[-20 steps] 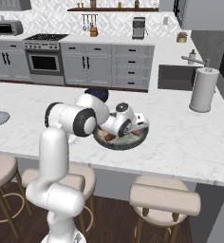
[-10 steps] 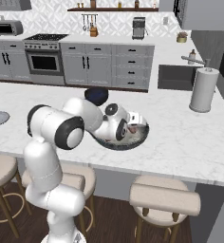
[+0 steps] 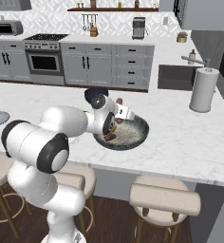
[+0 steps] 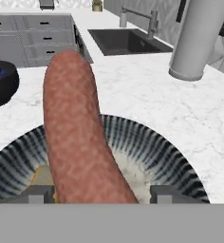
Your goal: Place one bun and one sausage from the bowl on each plate.
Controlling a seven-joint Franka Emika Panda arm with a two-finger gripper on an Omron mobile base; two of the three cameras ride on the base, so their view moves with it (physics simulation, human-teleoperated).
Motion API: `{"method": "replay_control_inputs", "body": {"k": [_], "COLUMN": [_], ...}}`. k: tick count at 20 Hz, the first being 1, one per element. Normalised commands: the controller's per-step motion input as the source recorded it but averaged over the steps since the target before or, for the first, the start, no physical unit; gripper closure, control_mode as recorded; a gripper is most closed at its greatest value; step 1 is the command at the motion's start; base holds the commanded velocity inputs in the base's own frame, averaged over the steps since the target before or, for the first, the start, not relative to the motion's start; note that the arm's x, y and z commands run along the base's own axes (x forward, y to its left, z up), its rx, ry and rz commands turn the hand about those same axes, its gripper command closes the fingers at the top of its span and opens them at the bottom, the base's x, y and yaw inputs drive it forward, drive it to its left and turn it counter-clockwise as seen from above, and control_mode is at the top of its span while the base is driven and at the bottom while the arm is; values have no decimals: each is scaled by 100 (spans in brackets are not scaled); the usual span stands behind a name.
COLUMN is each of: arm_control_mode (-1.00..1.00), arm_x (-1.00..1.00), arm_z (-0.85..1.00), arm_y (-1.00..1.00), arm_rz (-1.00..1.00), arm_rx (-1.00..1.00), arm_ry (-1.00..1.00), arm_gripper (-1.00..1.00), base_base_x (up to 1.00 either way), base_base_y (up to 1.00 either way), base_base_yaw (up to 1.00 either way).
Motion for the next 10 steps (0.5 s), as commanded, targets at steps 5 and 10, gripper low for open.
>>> {"method": "replay_control_inputs", "body": {"k": [5, 10], "arm_control_mode": [-100, -100], "arm_x": [-68, -57], "arm_z": [100, 29], "arm_y": [9, 71], "arm_rz": [-3, -16], "arm_rx": [6, 22], "arm_ry": [2, 6], "arm_gripper": [100, 100], "base_base_x": [0, 0], "base_base_y": [0, 0], "base_base_yaw": [0, 0]}}
